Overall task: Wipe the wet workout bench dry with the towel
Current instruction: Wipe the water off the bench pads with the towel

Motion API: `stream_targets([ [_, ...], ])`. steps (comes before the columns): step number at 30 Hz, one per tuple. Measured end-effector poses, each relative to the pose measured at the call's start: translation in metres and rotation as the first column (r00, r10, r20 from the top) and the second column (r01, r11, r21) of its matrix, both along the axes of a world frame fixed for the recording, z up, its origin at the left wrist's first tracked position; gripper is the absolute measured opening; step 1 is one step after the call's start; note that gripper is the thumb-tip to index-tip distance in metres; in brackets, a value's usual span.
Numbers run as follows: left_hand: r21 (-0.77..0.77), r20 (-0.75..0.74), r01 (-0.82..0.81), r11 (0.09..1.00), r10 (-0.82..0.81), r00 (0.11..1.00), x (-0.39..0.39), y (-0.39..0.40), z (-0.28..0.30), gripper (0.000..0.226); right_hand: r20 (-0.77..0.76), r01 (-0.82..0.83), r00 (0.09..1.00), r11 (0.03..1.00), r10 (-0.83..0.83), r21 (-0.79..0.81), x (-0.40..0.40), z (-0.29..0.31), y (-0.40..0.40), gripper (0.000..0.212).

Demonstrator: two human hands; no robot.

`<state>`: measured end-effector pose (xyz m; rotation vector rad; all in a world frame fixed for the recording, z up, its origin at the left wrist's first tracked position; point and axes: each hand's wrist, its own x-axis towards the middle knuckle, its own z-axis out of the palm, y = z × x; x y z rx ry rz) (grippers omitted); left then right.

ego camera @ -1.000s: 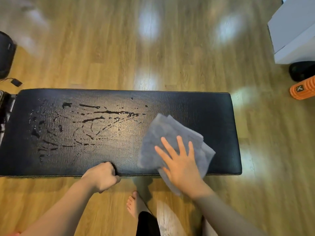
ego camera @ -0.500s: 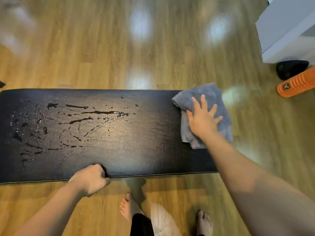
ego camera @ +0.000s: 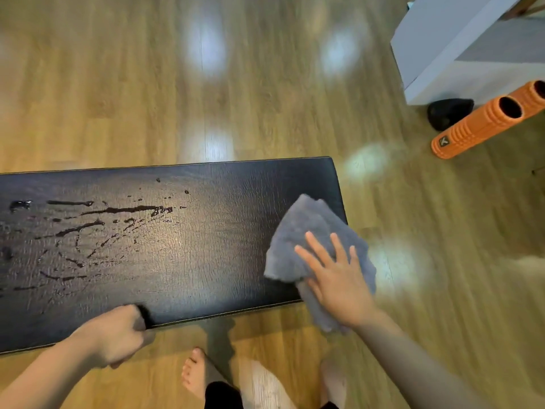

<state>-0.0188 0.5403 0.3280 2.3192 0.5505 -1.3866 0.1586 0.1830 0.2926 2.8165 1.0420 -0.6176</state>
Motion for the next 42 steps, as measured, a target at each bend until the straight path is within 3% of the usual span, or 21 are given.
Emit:
stream_targets([
  [4,-0.089,0.134,0.112,0.990,-0.100,0.986,0.039,-0.047,-0.007,0.031,-0.016,0.265,0.964,0.964,-0.264,0.033,0.065,-0.001,0.034,0.057],
  [7,-0.096,0.146,0.075,0.993,-0.060,0.988,0.062,-0.082,-0.015,0.038,-0.051,0.332,0.943,0.941,-0.329,0.069,0.091,0.000,0.089,0.056],
  [12,-0.098,0.135,0.026,0.995,-0.013,0.991,0.070,-0.089,-0.021,0.038,-0.029,0.096,0.995,0.991,-0.094,0.095,0.043,0.000,0.126,0.057],
  [15,-0.093,0.170,0.037,0.995,-0.020,0.985,0.066,-0.090,-0.023,0.036,0.049,-0.067,0.997,0.991,0.061,0.113,-0.020,0.000,0.093,0.062],
  [19,-0.102,0.168,0.017,0.995,0.000,0.986,0.065,-0.088,-0.025,0.038,0.023,-0.191,0.981,0.981,0.190,0.035,-0.045,-0.005,0.017,0.074],
  [22,-0.080,0.189,0.036,0.996,-0.020,0.982,0.066,-0.088,-0.027,0.038,-0.013,-0.041,0.999,0.999,0.042,0.034,-0.009,-0.005,-0.011,0.071],
  [26,-0.072,0.194,0.023,0.997,-0.009,0.981,0.064,-0.088,-0.031,0.039,-0.025,0.259,0.966,0.963,-0.258,0.071,0.066,-0.002,0.033,0.054],
  [31,-0.051,0.230,0.053,0.997,-0.040,0.972,0.061,-0.087,-0.030,0.041,-0.100,0.360,0.931,0.929,-0.352,0.086,0.109,0.003,0.125,0.054],
  [33,-0.062,0.224,0.048,0.997,-0.033,0.974,0.060,-0.086,-0.027,0.042,-0.116,0.275,0.958,0.957,-0.264,0.093,0.090,0.005,0.151,0.056],
  [36,-0.095,0.233,0.039,0.995,-0.015,0.972,0.055,-0.080,-0.025,0.045,-0.038,0.022,0.999,0.994,-0.018,0.107,0.024,0.005,0.163,0.058],
  [39,-0.074,0.229,0.106,0.992,-0.086,0.970,0.043,-0.066,-0.021,0.038,-0.021,-0.182,0.982,0.978,0.185,0.102,-0.044,0.006,0.134,0.059],
  [42,-0.072,0.161,0.150,0.986,-0.136,0.977,0.021,-0.042,-0.016,0.039,-0.047,-0.266,0.962,0.962,0.269,0.058,-0.062,0.001,0.084,0.060],
])
